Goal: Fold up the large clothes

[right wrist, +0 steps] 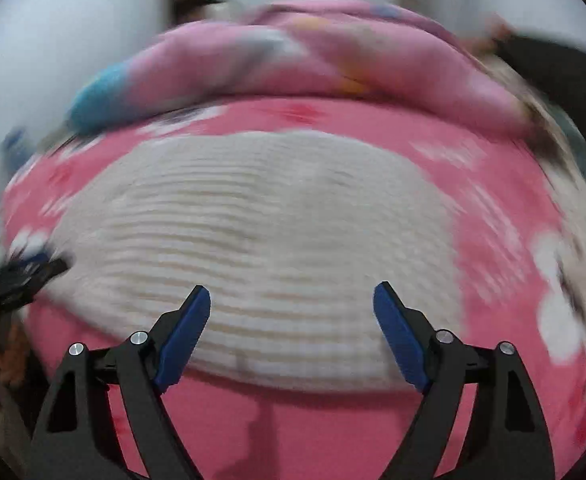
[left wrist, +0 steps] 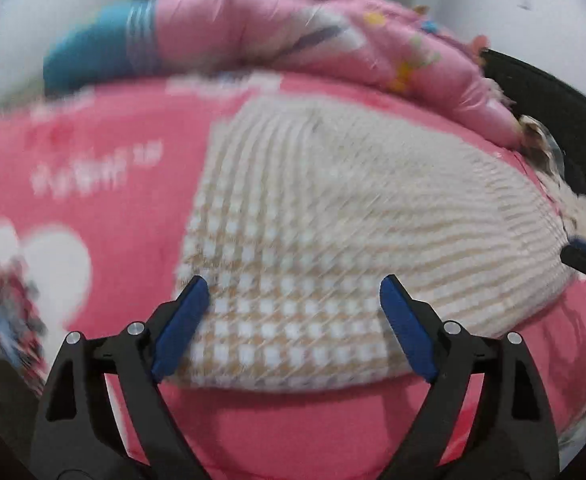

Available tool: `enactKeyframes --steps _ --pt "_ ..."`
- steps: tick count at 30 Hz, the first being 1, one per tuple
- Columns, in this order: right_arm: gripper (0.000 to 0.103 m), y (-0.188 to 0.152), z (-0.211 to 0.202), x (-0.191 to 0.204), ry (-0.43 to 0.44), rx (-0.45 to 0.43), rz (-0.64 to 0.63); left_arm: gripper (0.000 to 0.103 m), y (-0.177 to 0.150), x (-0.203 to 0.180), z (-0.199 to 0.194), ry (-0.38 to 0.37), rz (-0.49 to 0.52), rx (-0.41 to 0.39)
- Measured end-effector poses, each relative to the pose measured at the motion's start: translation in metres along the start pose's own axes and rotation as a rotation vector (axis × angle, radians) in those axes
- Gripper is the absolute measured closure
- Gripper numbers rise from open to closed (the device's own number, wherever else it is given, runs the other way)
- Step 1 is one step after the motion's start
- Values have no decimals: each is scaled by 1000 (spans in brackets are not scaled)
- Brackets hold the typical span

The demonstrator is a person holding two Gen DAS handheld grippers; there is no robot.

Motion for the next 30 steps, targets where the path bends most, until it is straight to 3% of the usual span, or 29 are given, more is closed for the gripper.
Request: enactKeyframes --steps 2,4,6,11,17,23,30 --pt "20 -22 36 -39 28 152 152 19 -4 -4 -2 29 24 -19" --pt "20 -21 31 -39 25 133 131 18 -4 -11 -5 64 55 -1" --pt "20 -15 20 -28 -14 125 81 18 -7 -14 -13 53 27 2" --pt "14 -8 -17 7 39 53 58 16 -4 -22 -50 56 -21 -41" --pt "7 -33 -53 32 47 -29 -24 8 12 -39 -102 141 5 -118" --pt "7 -28 -81 38 -13 -149 -48 8 25 -51 -134 215 33 -161" --pt "7 -26 -107 47 -87 -254 -102 8 26 -56 -153 296 38 -154"
Point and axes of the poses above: each gripper's, at about its wrist camera, not at the fingertips, and z roughly the way its jaws point, x to its left, y to its top, the point moved 10 cm from there along z, roughly the way its jaws point, and after that the axes turned 14 degrees about z, right-handed, at the moved point
